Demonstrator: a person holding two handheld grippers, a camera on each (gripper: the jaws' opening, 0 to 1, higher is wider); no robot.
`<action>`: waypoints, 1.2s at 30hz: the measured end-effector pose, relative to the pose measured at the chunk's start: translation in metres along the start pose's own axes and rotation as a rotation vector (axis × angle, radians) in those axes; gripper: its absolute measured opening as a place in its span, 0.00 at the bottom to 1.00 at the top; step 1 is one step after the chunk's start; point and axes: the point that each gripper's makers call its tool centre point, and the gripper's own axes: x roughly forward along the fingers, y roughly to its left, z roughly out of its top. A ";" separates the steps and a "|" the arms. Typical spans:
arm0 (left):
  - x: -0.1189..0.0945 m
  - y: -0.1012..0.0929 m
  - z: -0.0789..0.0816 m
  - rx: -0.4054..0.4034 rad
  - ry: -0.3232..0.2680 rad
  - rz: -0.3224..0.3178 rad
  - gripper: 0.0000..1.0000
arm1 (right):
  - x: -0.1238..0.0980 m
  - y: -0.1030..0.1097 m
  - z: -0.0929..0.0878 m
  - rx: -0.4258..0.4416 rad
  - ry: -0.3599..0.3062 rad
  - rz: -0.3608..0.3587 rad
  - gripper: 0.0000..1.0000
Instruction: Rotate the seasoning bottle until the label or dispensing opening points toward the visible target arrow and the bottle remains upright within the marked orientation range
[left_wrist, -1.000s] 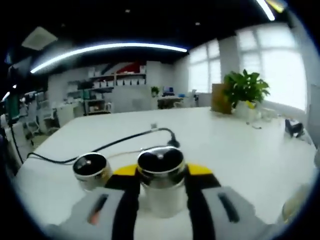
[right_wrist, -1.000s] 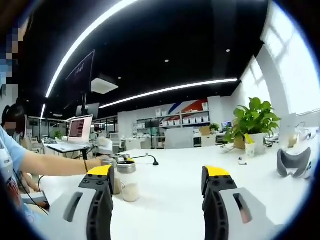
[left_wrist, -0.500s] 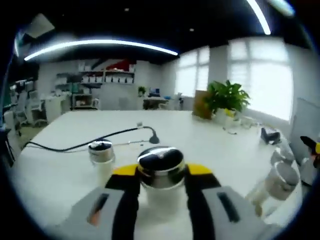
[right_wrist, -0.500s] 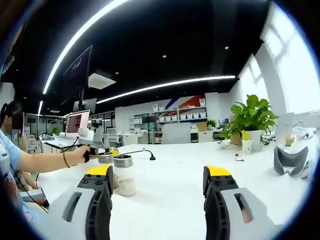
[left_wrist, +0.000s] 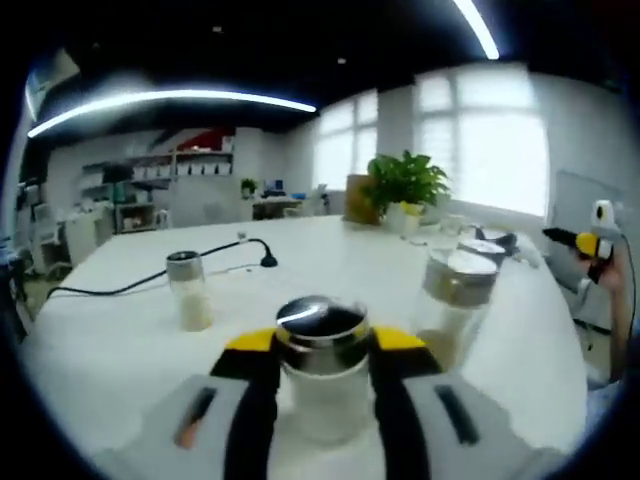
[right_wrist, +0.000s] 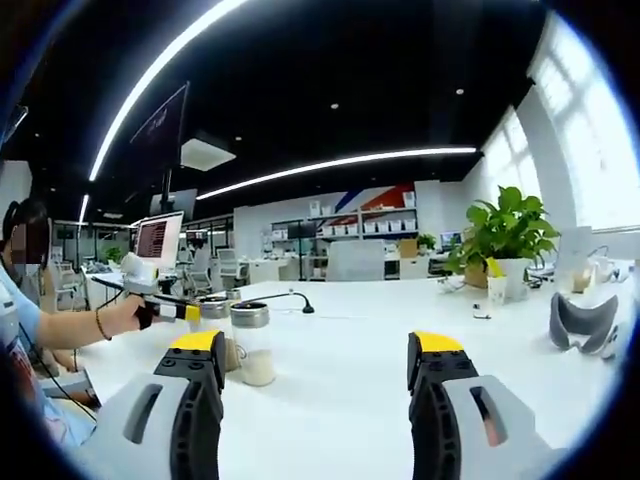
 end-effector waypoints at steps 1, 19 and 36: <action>-0.001 -0.003 -0.002 0.001 0.002 -0.009 0.36 | -0.001 0.000 0.001 -0.004 -0.003 -0.003 0.77; -0.001 -0.031 -0.014 0.068 -0.022 -0.014 0.36 | -0.003 -0.005 -0.003 -0.015 0.022 -0.027 0.78; -0.003 -0.033 -0.018 0.032 -0.058 -0.080 0.36 | -0.004 0.004 0.012 -0.017 -0.059 0.000 0.99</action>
